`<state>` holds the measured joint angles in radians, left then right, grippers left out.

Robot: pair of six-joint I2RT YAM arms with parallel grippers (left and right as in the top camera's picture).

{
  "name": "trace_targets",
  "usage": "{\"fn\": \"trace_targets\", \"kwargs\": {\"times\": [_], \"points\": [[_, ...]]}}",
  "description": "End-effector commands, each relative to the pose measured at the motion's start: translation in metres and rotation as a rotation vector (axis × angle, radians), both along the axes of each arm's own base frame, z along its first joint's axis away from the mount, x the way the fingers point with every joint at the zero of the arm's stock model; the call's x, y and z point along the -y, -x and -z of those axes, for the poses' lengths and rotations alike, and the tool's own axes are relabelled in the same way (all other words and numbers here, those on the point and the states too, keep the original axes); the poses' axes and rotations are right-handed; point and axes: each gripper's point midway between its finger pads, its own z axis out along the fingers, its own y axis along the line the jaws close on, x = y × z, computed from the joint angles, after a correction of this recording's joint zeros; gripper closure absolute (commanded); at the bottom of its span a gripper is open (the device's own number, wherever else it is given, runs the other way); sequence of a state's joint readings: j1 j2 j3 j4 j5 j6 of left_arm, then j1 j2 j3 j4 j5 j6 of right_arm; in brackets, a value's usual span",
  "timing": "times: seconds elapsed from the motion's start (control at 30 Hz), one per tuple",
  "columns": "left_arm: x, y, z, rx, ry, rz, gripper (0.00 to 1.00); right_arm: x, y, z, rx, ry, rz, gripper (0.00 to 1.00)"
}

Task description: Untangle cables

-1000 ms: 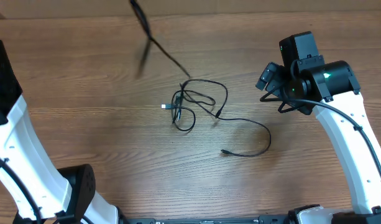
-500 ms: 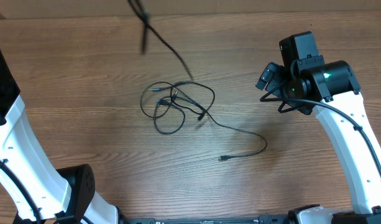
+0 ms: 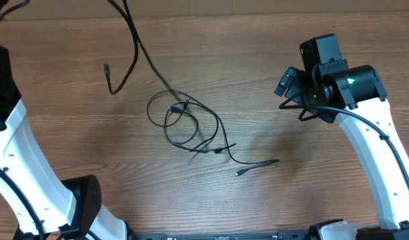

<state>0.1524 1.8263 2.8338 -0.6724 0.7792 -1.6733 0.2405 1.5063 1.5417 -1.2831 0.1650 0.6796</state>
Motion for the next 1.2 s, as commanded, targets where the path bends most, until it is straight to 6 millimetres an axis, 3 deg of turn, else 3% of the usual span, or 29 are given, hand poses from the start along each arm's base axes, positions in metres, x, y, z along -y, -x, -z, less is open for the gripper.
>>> {"fn": "trace_targets", "kwargs": {"times": [0.0,0.1,0.27,0.33,0.43,0.6,0.77,0.9,1.17], "points": [[0.013,0.02,-0.01,0.068,-0.052,0.076,0.96,0.003,-0.001,-0.003,0.014,0.015,0.003,0.0],[0.013,0.02,-0.01,0.073,-0.053,0.076,0.96,0.003,-0.001,-0.003,0.014,0.014,0.005,0.0],[0.011,0.017,-0.004,0.04,-0.049,0.072,0.96,-0.01,-0.033,-0.019,0.159,-0.065,0.024,0.0],[0.01,0.015,0.0,0.018,-0.043,0.066,0.96,-0.019,-0.031,-0.019,0.147,-0.11,-0.006,0.0],[0.009,0.014,-0.001,0.018,-0.04,0.058,0.96,-0.066,-0.017,-0.018,0.073,-0.334,-0.148,0.0],[0.004,0.009,-0.002,0.012,-0.016,0.022,0.96,-0.163,0.021,-0.039,0.141,-0.555,-0.807,0.0],[0.004,0.009,-0.002,0.004,-0.007,0.025,0.96,-0.198,0.047,-0.026,0.136,-0.467,-0.988,0.0],[0.004,0.009,-0.002,0.002,-0.006,0.025,0.96,-0.224,0.061,-0.029,0.176,-0.439,-1.09,0.0],[0.006,0.011,-0.001,-0.032,0.028,0.057,0.96,-0.274,0.058,-0.029,0.326,-0.425,-1.167,0.02]]}}
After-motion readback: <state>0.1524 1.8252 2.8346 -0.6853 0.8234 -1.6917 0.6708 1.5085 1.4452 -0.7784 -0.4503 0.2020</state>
